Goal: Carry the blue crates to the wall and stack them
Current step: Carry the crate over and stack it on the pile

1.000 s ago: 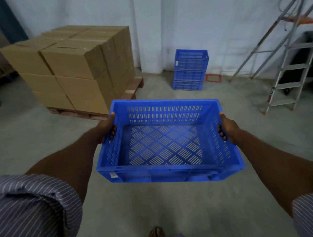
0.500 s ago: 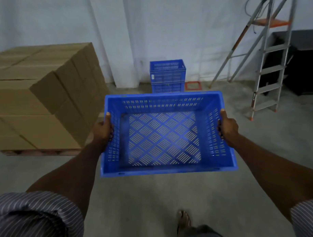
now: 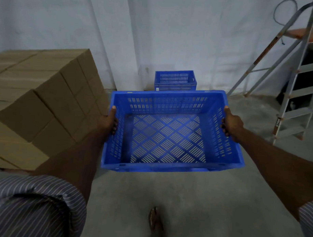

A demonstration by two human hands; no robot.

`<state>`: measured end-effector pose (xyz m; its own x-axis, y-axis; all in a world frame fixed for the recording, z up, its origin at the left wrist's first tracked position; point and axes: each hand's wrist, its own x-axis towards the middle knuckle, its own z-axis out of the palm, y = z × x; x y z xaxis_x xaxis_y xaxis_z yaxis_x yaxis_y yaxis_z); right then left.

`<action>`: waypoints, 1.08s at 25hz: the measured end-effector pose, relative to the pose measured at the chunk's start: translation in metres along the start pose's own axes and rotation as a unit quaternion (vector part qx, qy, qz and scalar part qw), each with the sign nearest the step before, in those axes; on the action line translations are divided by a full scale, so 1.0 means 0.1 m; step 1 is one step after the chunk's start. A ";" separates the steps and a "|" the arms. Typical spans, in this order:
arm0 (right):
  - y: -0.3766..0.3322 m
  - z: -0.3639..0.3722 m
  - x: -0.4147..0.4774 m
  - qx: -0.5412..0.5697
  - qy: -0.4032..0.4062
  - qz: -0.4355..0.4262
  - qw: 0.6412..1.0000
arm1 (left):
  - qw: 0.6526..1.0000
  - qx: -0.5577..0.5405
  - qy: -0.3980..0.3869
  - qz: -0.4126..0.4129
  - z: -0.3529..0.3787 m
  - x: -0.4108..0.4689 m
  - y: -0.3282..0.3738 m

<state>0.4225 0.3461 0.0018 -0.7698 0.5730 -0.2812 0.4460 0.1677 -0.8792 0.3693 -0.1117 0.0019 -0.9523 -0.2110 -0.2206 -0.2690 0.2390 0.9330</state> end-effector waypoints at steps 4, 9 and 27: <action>-0.32 0.48 0.98 0.002 -0.047 0.034 0.998 | 0.995 -0.009 -0.075 -0.062 0.22 1.22 0.13; -0.83 0.88 1.92 -0.004 -0.090 0.088 0.992 | 0.980 -0.016 -0.149 -0.131 0.50 2.54 0.45; -2.37 1.97 6.52 -0.014 -0.108 0.128 0.986 | 0.985 0.013 -0.117 -0.128 2.81 6.63 1.82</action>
<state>-0.2750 0.5222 -0.0485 -0.7087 0.4163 -0.5696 0.6479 0.0644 -0.7590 -0.3512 0.0582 -0.0543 -0.8589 -0.0443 -0.5103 -0.5058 0.2306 0.8313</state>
